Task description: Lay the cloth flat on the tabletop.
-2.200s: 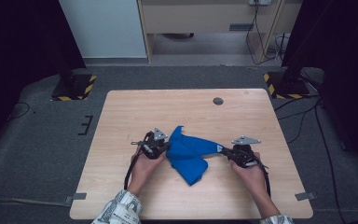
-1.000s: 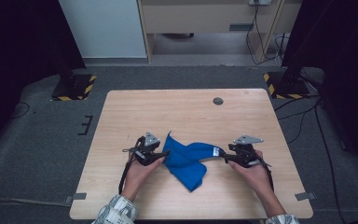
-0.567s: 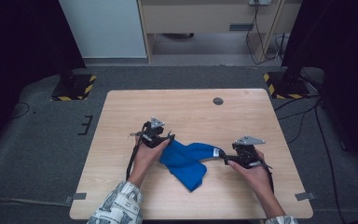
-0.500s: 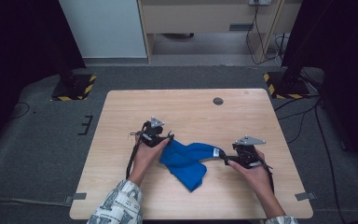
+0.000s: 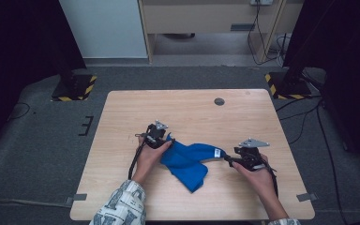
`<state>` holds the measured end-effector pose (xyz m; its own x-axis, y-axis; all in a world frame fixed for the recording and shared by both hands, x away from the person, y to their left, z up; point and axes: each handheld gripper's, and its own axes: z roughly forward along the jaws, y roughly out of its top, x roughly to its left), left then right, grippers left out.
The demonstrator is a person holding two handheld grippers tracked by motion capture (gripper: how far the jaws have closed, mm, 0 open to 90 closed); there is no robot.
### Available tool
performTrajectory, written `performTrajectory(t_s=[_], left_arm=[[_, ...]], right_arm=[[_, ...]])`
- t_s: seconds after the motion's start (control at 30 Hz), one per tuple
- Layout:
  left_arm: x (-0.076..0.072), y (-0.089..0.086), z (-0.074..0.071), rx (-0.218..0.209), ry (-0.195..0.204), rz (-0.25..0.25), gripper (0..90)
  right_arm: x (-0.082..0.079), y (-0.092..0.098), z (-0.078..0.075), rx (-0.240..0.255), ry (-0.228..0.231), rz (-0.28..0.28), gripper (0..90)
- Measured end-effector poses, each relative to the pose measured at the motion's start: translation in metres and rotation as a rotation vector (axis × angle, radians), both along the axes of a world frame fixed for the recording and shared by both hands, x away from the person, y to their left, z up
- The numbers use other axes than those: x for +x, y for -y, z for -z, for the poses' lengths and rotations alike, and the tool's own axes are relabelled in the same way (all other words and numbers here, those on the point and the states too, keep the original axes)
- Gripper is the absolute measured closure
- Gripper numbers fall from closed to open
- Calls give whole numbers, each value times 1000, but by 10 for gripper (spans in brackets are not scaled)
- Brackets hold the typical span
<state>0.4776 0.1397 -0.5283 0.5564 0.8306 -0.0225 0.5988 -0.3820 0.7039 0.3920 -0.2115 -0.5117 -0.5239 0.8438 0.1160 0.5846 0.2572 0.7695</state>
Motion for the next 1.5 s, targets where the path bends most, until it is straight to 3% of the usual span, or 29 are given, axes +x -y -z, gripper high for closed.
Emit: performTrajectory(t_s=[0.23,0.33,0.47,0.57,0.77,0.9,1.1,1.3,1.33,1.5], left_arm=[[-5,2,-1,-7,5,25,786],[-7,1,-4,-20,16,29,849],[-12,-5,-15,-65,57,29,866],[-15,-10,-25,-126,86,17,866],[-24,-13,-40,-170,141,17,864],[-26,-10,-42,-159,152,27,863],[-28,-10,-45,-171,164,22,862],[-29,-12,-48,-172,176,18,863],[-30,-12,-48,-174,174,18,863],[-30,-12,-47,-174,170,21,862]], right_arm=[[-4,1,-1,5,-7,-8,480],[-5,2,0,2,-12,-14,492],[-4,2,0,6,-10,-13,507],[-3,1,0,6,-9,-15,505],[-4,-1,3,-8,-28,-21,545],[-3,0,7,-21,-52,-13,575],[-4,-3,10,-6,-57,-16,542],[-4,-21,16,-49,-35,-28,484],[-5,-24,16,-66,-11,-26,487],[-1,-21,13,-59,45,35,580]])
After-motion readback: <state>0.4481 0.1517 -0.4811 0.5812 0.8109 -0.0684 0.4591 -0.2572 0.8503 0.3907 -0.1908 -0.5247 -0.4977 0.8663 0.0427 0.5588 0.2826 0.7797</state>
